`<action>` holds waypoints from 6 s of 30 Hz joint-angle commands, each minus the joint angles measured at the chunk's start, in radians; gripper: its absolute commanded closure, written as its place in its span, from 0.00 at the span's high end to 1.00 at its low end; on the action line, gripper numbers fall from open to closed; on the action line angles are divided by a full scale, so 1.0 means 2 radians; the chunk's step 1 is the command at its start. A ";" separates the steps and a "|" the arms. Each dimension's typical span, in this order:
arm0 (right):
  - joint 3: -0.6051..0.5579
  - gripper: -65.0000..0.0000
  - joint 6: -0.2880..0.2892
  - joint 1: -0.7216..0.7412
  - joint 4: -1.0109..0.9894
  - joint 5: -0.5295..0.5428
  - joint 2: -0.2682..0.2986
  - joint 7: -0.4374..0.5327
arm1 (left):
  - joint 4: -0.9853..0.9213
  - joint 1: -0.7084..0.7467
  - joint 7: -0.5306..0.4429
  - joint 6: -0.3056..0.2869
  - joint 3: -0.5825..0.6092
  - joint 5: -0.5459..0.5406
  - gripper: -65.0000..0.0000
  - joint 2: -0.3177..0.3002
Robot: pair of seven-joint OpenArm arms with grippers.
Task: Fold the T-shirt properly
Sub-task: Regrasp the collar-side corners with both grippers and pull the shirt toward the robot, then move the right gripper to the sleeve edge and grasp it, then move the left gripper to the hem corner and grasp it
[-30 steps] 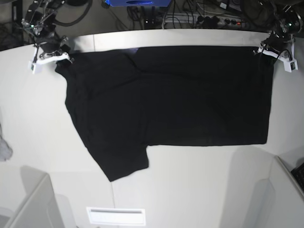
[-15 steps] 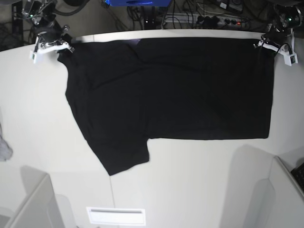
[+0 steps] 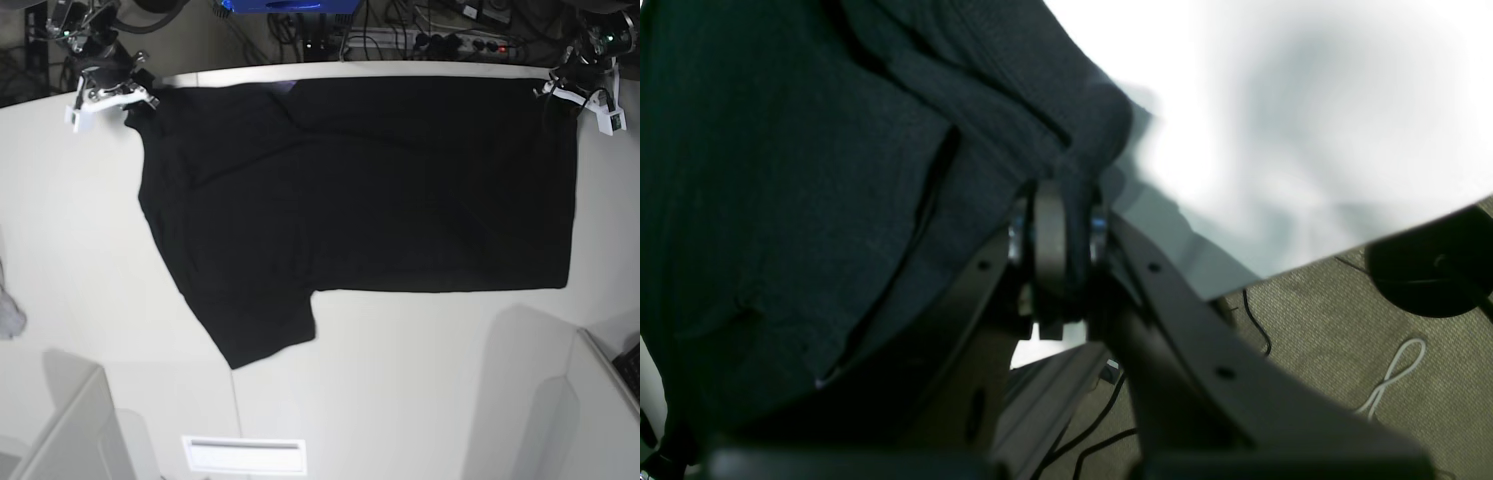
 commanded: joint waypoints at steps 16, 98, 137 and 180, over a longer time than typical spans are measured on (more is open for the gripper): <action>0.070 0.47 0.003 -0.025 0.033 0.004 -0.007 0.018 | 0.029 0.003 -0.007 -0.002 -0.092 -0.002 0.98 -0.006; -0.393 0.34 0.005 0.593 -0.653 -0.091 0.098 0.208 | 0.092 -0.055 -0.009 -0.002 -0.086 0.002 0.00 -0.023; -0.390 0.00 0.005 0.595 -0.653 -0.091 0.099 0.204 | -0.423 -0.475 -0.095 -0.001 0.185 0.151 0.86 -0.166; -0.389 0.00 0.004 0.568 -0.547 -0.091 0.109 0.203 | -0.505 -0.506 -0.135 -0.001 0.251 0.146 0.00 -0.148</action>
